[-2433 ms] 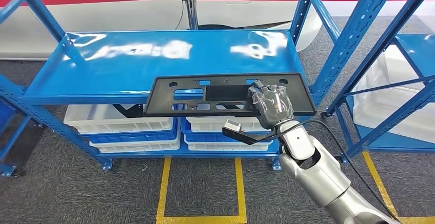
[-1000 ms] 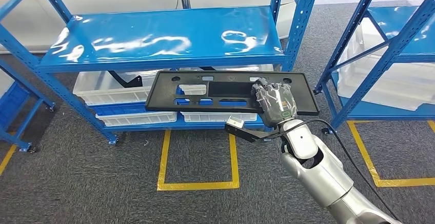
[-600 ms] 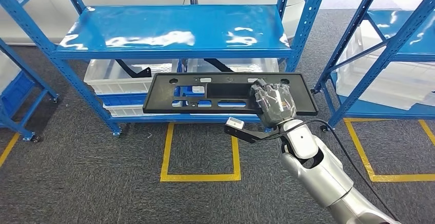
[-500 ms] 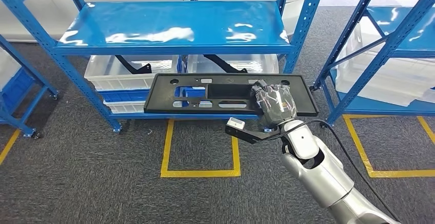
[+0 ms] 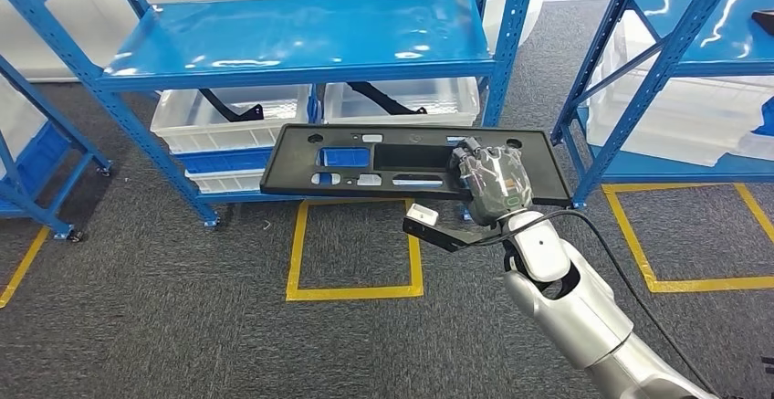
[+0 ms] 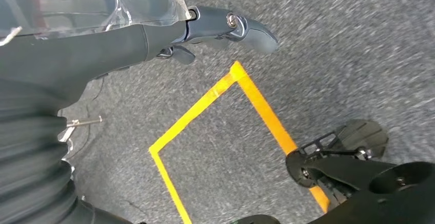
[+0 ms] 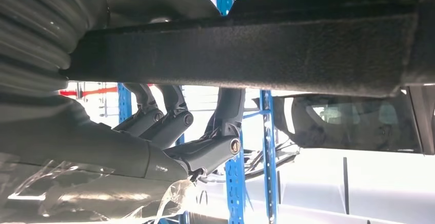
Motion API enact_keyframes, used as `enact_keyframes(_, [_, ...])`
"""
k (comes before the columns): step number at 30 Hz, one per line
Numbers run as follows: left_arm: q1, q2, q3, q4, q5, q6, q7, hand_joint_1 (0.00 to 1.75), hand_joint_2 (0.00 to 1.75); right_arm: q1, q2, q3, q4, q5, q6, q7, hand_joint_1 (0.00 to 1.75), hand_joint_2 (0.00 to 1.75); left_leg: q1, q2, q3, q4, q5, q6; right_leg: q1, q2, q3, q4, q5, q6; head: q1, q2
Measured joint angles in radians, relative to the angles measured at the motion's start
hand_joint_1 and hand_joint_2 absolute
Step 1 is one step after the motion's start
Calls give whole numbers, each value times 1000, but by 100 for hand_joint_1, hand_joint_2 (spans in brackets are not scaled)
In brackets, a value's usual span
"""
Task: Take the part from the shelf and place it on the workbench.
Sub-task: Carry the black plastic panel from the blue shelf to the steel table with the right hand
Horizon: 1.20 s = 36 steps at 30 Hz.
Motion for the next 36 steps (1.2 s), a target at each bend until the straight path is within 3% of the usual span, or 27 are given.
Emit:
enact_keyframes(3, [0, 0, 1, 0, -2, 0, 0, 0, 175, -2, 0, 0, 0, 3, 0, 0, 175, 175, -3, 0, 145, -222, 65, 13, 2, 0, -10, 1, 11, 9, 0, 0])
enact_keyframes(5, [-2, 0, 1, 0, -3, 0, 0, 0, 175, -4, -1, 0, -2, 5, -1, 1, 175, 175, -8, -1, 191, -304, 70, 22, 5, 0, -16, 3, 18, 18, 0, 0])
enact_keyframes(6, [-2, 0, 1, 0, -3, 0, 0, 0, 175, -5, -1, 0, -2, 6, -1, 1, 175, 175, -8, -1, 190, -313, 69, 24, 7, 0, -21, 6, 17, 21, 0, 0])
enact_keyframes(10, [2, 0, 1, 0, -6, 0, 0, 0, 175, -3, -3, 0, -3, 13, -2, 6, 175, 175, -10, -3, 183, -314, 69, 30, 8, 2, -29, 11, 14, -10, 0, 0])
enact_keyframes(11, [3, 0, 1, 0, -6, 0, 0, 0, 175, -3, -4, 0, -3, 14, -2, 7, 175, 175, -13, -3, 181, -314, 70, 33, 6, 2, -29, 9, 19, -9, 0, 0])
enact_keyframes(16, [6, 1, 1, 0, -10, -6, 0, 0, 175, 3, -5, 0, -3, 22, -2, 16, 175, 175, -25, -3, 174, -308, 74, 46, -7, 1, -31, 4, 33, 31, 0, 0])
enact_keyframes(20, [6, 3, 1, 0, -20, -10, 3, 0, 175, 7, -6, 0, -4, 24, -2, 19, 175, 175, -30, -3, 170, -305, 74, 55, -14, 0, -32, 3, 36, 47, 0, 0])
enact_keyframes(22, [6, 4, 1, 0, -25, -12, 5, 0, 175, 9, -7, -3, -6, 26, -1, 20, 175, 175, -23, -5, 172, -311, 80, 65, -14, -1, -37, 15, 26, 53, 0, 0])
enact_keyframes(24, [5, 5, 1, 0, -29, -14, 6, 0, 175, 11, -9, -9, -10, 29, 0, 21, 175, 175, -14, -8, 175, -317, 87, 73, -14, -1, -72, 95, -25, 58, 0, 0])
enact_keyframes(26, [5, 6, 1, 0, -34, -15, 9, 0, 175, 17, -13, -13, -13, 32, 3, 22, 175, 175, -11, -15, 173, -317, 88, 75, -15, 0, -140, 246, -97, 63, 0, 0])
enact_keyframes(27, [5, 6, 1, 0, -36, -16, 11, 0, 175, 22, -15, -14, -14, 34, 5, 22, 175, 175, -9, -20, 172, -317, 89, 74, -17, 0, -169, 306, -118, 66, 0, 0])
enact_keyframes(28, [5, 6, 1, 0, -39, -17, 14, 0, 175, 27, -18, -14, -14, 35, 7, 23, 175, 175, -7, -27, 172, -316, 89, 72, -18, 0, -181, 331, -119, 67, 0, 0])
enact_keyframes(29, [5, 6, 1, 0, -41, -18, 16, 0, 175, 31, -20, -14, -14, 36, 9, 23, 175, 175, -4, -34, 173, -316, 90, 69, -20, 0, -172, 314, -101, 69, 0, 0])
enact_keyframes(30, [4, 6, 1, 0, -42, -19, 18, 0, 175, 32, -22, -15, -16, 37, 10, 23, 175, 175, 0, -42, 173, -316, 90, 64, -23, 4, -143, 256, -69, 70, 0, 0])
enact_keyframes(32, [0, 6, 1, 0, -43, -21, 21, 0, 175, 32, -24, -17, -20, 39, 9, 23, 175, 175, 6, -59, 173, -315, 89, 49, -28, 39, -62, 101, -11, 71, 1, 0])
enact_keyframes(33, [-4, 6, 1, 0, -44, -21, 21, 0, 175, 31, -25, -18, -22, 41, 9, 23, 175, 175, 7, -68, 173, -316, 90, 39, -28, 55, -33, 46, 5, 69, 1, 0])
enact_keyframes(34, [-6, 6, 1, 0, -44, -20, 22, 0, 175, 29, -26, -19, -24, 42, 8, 23, 175, 175, 9, -77, 171, -319, 90, 29, -25, 65, -17, 18, 9, 66, 1, 0])
enact_keyframes(36, [-8, 6, 1, 0, -45, -18, 22, 0, 175, 29, -27, -21, -27, 42, 6, 23, 175, 175, 13, -93, 170, -328, 95, 10, -20, 52, -11, 7, 13, 51, 1, 0])
